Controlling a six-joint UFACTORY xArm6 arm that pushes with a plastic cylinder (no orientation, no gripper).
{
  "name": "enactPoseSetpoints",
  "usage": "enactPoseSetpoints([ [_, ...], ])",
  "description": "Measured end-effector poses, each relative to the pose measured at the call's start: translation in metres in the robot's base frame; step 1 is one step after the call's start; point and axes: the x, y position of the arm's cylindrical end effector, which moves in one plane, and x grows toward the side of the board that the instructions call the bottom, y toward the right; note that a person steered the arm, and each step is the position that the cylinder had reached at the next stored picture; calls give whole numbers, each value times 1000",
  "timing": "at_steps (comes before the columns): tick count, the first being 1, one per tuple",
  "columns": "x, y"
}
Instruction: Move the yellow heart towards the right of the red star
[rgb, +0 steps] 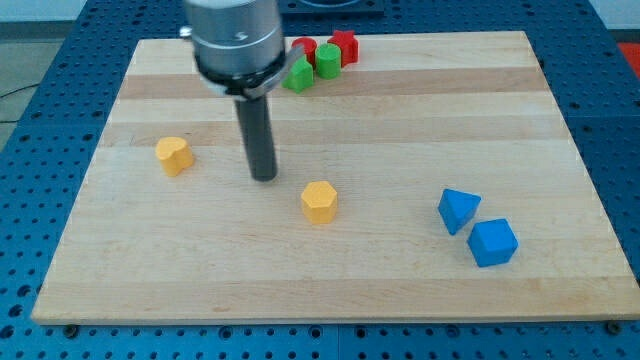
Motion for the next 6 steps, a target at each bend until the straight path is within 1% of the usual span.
enactPoseSetpoints([
  [1, 23, 59],
  [2, 35, 146],
  [3, 31, 120],
  [4, 54, 103],
  [5, 98, 119],
  [6, 77, 159],
])
